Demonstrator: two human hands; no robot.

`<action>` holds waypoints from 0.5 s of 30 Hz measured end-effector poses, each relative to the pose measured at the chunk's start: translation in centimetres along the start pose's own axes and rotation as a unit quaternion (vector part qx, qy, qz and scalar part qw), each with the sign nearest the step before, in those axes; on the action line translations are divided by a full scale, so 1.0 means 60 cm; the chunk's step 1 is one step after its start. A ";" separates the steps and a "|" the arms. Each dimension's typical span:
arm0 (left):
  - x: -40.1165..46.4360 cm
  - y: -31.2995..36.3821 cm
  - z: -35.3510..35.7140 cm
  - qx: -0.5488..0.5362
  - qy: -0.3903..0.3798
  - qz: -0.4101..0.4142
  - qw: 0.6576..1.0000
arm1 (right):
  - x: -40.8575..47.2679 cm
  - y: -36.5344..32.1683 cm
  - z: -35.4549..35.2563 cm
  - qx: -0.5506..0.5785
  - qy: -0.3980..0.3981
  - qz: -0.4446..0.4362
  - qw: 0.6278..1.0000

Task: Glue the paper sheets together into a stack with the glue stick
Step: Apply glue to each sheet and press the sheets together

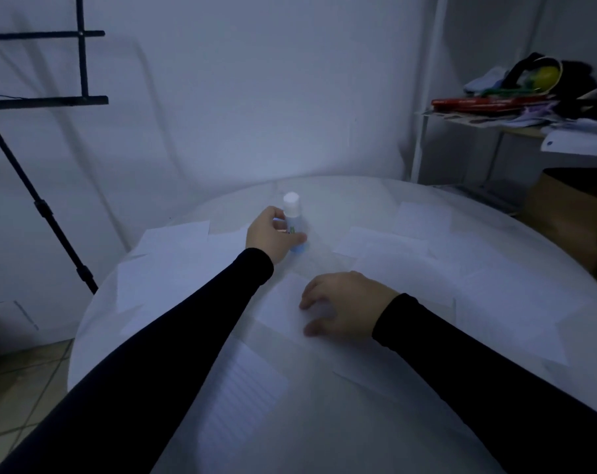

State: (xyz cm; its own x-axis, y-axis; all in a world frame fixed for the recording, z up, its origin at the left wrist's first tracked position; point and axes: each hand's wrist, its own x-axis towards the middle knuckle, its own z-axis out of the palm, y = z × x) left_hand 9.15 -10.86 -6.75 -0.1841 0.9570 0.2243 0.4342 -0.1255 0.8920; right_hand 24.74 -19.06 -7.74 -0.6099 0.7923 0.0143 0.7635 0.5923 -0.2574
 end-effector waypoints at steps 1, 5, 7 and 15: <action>0.010 0.003 0.006 0.019 -0.004 0.001 1.000 | 0.000 0.003 -0.001 0.006 -0.004 -0.007 1.000; 0.035 -0.002 0.022 0.076 -0.042 -0.022 0.996 | 0.003 0.020 -0.003 0.034 -0.013 -0.027 0.999; 0.037 -0.009 0.024 0.071 -0.045 -0.023 0.996 | 0.004 0.025 -0.002 0.049 -0.015 -0.031 0.998; 0.034 -0.020 0.019 0.051 -0.057 -0.016 0.997 | 0.014 0.029 0.000 0.066 -0.019 -0.038 0.997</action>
State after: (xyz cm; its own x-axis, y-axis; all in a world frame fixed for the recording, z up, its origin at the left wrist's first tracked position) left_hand 9.27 -8.48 -7.81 -0.1008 0.9844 0.1442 0.5180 -0.0718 0.8523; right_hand 25.53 -17.37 -8.14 -0.6751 0.7377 0.0027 0.6811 0.6247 -0.3819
